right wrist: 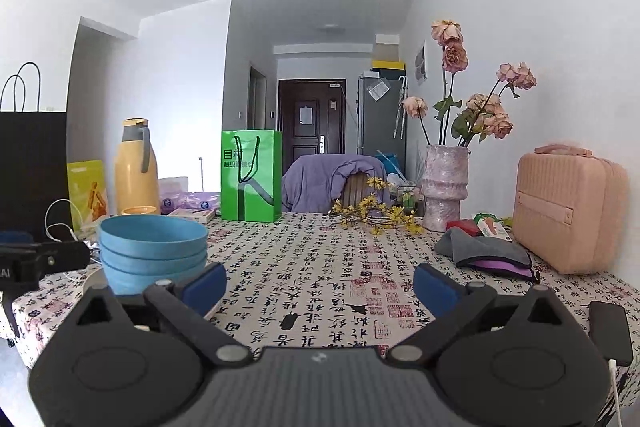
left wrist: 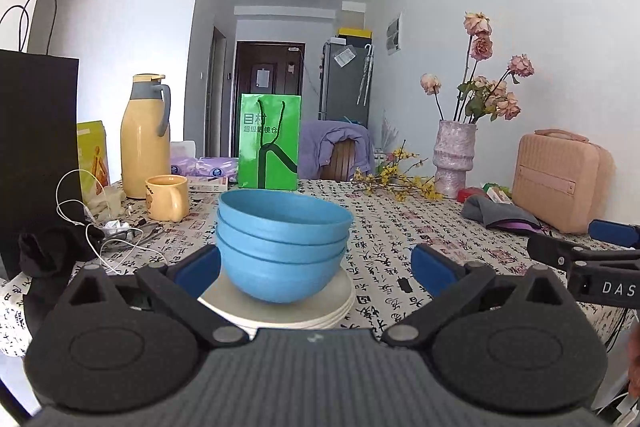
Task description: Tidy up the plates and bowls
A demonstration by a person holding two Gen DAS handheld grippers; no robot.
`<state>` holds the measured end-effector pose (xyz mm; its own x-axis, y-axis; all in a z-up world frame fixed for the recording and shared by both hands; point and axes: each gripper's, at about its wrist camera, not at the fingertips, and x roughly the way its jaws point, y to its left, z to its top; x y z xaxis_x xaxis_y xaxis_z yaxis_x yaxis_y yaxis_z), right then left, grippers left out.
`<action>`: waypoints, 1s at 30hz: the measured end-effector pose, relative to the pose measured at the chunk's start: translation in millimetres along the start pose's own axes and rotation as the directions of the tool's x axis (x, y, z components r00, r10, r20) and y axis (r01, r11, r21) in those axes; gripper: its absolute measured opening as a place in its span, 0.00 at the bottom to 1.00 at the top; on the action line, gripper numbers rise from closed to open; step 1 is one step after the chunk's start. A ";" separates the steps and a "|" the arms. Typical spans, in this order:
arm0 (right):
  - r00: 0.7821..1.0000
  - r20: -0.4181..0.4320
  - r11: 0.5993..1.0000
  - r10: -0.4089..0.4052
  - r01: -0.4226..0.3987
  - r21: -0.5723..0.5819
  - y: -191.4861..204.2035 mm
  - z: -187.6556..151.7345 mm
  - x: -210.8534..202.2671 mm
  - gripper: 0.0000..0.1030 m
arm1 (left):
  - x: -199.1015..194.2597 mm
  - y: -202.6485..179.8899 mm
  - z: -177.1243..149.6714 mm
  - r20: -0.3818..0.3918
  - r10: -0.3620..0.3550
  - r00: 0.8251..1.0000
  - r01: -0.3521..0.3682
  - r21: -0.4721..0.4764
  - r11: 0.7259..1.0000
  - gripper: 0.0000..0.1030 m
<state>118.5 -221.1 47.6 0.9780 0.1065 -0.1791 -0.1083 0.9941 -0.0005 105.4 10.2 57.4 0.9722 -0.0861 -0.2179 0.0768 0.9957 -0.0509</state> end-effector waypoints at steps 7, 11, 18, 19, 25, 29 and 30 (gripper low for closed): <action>0.999 -0.035 1.000 0.001 -0.001 -0.007 16.9 -8.7 -32.8 0.97 | -36.2 3.0 -15.5 0.013 0.032 0.999 -0.032 -0.006 0.999 1.00; 0.999 -0.049 1.000 0.006 -0.005 0.015 21.5 -19.7 -53.9 0.97 | -54.5 0.7 -25.0 0.010 0.041 0.999 -0.041 0.005 0.999 1.00; 0.997 -0.070 1.000 0.013 -0.011 0.018 18.8 -27.1 -73.9 0.97 | -72.4 0.6 -35.6 0.000 0.040 0.999 -0.040 -0.013 0.999 1.00; 0.997 -0.079 0.999 0.021 -0.019 0.027 18.2 -27.0 -75.4 0.97 | -74.9 0.8 -35.5 0.003 0.038 0.999 -0.038 -0.021 0.999 1.00; 0.995 -0.084 0.999 0.050 -0.049 0.012 25.8 -31.5 -85.2 0.97 | -85.5 -2.8 -33.9 0.051 0.052 0.997 -0.051 -0.008 0.999 1.00; 0.996 -0.071 0.998 0.054 -0.053 0.014 26.3 -28.7 -85.9 0.97 | -85.8 -3.1 -32.6 0.050 0.049 0.998 -0.048 -0.015 0.999 1.00; 0.996 -0.071 0.999 0.054 -0.053 0.014 25.8 -28.4 -85.9 0.97 | -85.4 -3.5 -32.6 0.050 0.048 0.998 -0.047 -0.013 0.999 1.00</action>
<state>26.7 -205.1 35.0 0.9557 0.1582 -0.2483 -0.1576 0.9873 0.0223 15.0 13.0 44.4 0.9845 -0.0368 -0.1713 0.0281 0.9982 -0.0532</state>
